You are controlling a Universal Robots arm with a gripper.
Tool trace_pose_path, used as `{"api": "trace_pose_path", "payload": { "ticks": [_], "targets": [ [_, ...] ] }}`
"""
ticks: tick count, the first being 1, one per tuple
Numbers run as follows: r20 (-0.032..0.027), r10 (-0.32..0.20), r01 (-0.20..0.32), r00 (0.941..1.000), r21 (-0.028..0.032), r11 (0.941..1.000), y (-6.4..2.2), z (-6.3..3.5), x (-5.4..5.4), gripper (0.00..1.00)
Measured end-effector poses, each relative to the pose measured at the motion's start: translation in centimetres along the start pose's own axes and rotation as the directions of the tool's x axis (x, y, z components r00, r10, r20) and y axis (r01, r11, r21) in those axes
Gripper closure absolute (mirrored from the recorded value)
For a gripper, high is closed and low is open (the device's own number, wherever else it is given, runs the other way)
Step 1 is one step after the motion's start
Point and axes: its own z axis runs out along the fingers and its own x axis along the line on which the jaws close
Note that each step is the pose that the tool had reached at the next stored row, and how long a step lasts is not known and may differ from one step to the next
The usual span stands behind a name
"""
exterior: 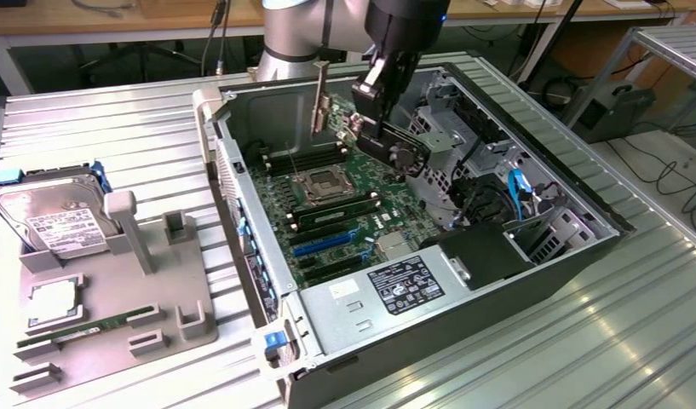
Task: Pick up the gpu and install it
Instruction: 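Insert the gpu into the slot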
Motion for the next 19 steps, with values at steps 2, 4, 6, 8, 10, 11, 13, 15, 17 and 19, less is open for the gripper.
{"api": "trace_pose_path", "payload": {
  "ticks": [2,4,6,8,10,11,13,15,17,19],
  "targets": [
    [0.0000,-0.031,0.031,0.9995,-0.0009,0.9995,0.00,0.01,-0.01,0.74],
    [-0.0003,-0.058,0.058,0.9983,-0.0016,0.9983,-0.02,0.01,-0.03,0.74],
    [-0.0003,-0.084,0.084,0.9965,-0.0023,0.9965,-0.05,0.01,-0.06,0.74],
    [-0.0004,-0.110,0.110,0.9939,-0.0030,0.9939,-0.08,0.02,-0.10,0.74],
    [-0.0004,-0.135,0.135,0.9908,-0.0038,0.9908,-0.12,0.03,-0.15,0.74],
    [-0.0003,-0.149,0.149,0.9889,-0.0041,0.9889,-0.14,0.04,-0.18,0.74],
    [-0.0002,-0.178,0.178,0.9840,-0.0050,0.9840,-0.19,0.05,-0.25,0.74],
    [-0.0003,-0.212,0.212,0.9774,-0.0059,0.9774,-0.24,0.06,-0.32,0.74],
    [-0.0002,-0.237,0.237,0.9715,-0.0066,0.9715,-0.28,0.07,-0.37,0.74],
    [-0.0002,-0.261,0.261,0.9654,-0.0073,0.9654,-0.31,0.08,-0.41,0.74]
  ]
}}
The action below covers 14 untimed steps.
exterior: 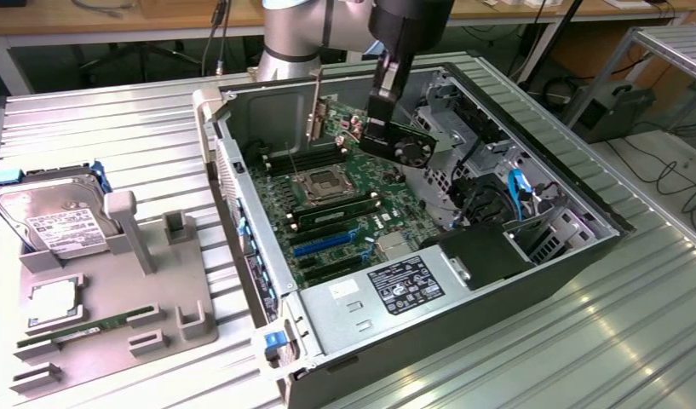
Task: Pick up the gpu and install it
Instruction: 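Insert the gpu into the slot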
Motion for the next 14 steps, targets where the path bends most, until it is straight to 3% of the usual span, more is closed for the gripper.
{"api": "trace_pose_path", "payload": {
  "ticks": [6,10,12,14],
  "targets": [
    [-0.0005,-0.087,0.087,0.9962,-0.0024,0.9962,-0.07,0.01,-0.05,0.74],
    [-0.0005,-0.160,0.160,0.9871,-0.0044,0.9871,-0.10,0.03,-0.08,0.74],
    [-0.0005,-0.205,0.205,0.9788,-0.0057,0.9788,-0.12,0.04,-0.09,0.74],
    [-0.0003,-0.264,0.264,0.9646,-0.0074,0.9645,-0.14,0.06,-0.11,0.74]
  ]
}}
